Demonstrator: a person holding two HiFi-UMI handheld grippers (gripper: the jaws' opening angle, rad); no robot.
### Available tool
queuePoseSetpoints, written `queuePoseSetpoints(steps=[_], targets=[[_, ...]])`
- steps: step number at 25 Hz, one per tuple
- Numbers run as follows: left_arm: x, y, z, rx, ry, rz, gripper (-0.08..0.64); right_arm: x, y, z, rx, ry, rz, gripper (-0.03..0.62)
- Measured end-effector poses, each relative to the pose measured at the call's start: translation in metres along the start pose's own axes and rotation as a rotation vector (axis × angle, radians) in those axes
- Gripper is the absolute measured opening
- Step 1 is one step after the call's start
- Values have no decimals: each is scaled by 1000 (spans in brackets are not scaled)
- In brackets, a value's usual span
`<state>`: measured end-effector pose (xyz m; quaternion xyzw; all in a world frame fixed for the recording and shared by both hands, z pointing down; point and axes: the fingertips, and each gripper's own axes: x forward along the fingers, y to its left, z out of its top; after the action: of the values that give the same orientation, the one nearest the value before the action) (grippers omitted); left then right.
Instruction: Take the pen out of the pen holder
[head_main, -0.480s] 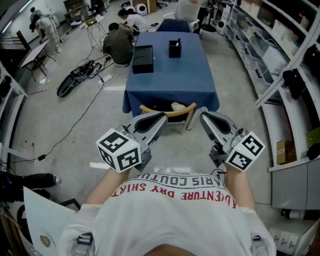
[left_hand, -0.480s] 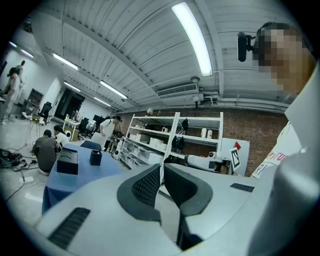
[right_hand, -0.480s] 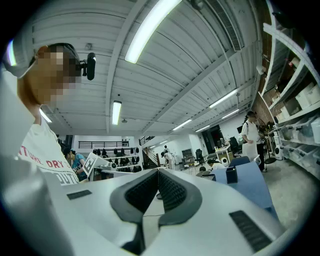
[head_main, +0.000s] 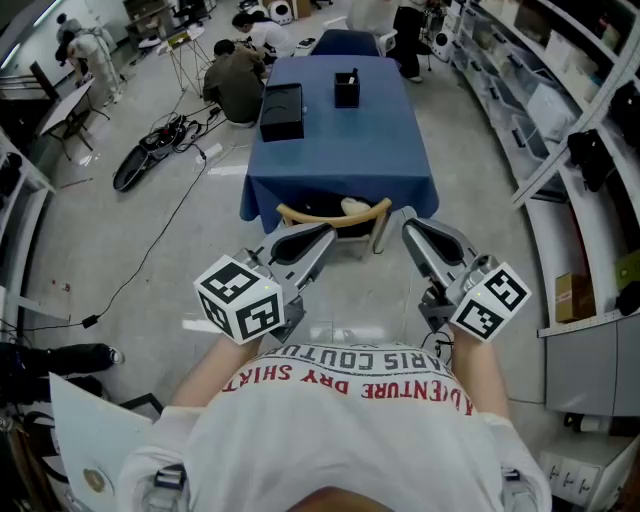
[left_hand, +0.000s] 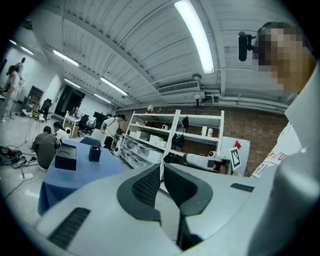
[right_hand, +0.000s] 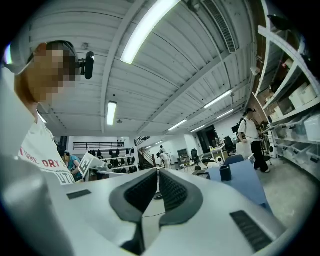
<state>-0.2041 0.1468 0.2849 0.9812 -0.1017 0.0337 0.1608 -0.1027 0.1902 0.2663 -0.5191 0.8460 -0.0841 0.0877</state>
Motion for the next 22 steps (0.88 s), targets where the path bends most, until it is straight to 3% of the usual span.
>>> queuePoseSetpoints(steps=[4, 6, 12, 22], targets=[[8, -3, 1, 3, 4, 5, 46, -5, -11, 2, -17, 11, -31, 51], [15, -5, 2, 5, 4, 6, 46, -7, -19, 4, -22, 18, -35, 140], [39, -8, 4, 4, 2, 7, 46, -16, -43, 12, -45, 22, -61, 276], [94, -19, 2, 13, -3, -13, 46, -41, -89, 15, -88, 44, -78, 314]])
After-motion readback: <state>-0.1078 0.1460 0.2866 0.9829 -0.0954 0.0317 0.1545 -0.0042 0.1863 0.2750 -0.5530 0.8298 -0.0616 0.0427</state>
